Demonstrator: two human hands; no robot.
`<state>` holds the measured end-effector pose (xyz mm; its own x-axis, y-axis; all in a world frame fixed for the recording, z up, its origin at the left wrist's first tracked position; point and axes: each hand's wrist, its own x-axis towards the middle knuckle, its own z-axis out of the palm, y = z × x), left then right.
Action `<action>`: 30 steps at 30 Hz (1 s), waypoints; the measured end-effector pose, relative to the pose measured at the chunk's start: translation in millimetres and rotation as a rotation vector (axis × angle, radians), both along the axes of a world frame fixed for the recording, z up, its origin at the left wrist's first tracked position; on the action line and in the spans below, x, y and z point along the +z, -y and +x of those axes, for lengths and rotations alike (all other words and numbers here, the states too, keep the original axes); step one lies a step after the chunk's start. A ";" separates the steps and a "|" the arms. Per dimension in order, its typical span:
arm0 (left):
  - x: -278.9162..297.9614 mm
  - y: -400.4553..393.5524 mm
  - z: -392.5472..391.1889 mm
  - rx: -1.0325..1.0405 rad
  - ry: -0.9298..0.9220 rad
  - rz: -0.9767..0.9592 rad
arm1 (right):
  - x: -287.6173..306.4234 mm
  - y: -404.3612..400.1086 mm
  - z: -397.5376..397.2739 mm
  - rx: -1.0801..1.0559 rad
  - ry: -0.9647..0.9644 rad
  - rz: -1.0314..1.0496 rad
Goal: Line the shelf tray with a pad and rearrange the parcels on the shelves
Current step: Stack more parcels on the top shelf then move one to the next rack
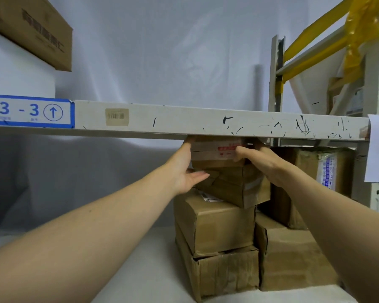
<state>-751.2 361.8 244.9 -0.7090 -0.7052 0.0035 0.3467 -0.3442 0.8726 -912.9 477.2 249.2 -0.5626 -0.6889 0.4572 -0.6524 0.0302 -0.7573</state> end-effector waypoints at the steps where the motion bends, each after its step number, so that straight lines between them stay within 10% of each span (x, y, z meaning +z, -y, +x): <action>1: 2.9 2.8 -2.7 -0.005 -0.009 -0.002 | 1.1 0.1 1.7 0.000 0.018 0.025; 10: 9.1 13.4 -18.0 0.024 0.081 -0.051 | -11.7 8.2 -8.8 -0.008 -0.105 0.066; 16: -13.3 31.5 -2.5 0.162 0.057 -0.010 | -58.3 20.5 -10.6 -0.466 -0.281 -0.136; 30: -68.8 45.5 30.6 0.287 0.127 0.028 | -61.4 35.0 -4.4 -0.469 -0.034 -0.097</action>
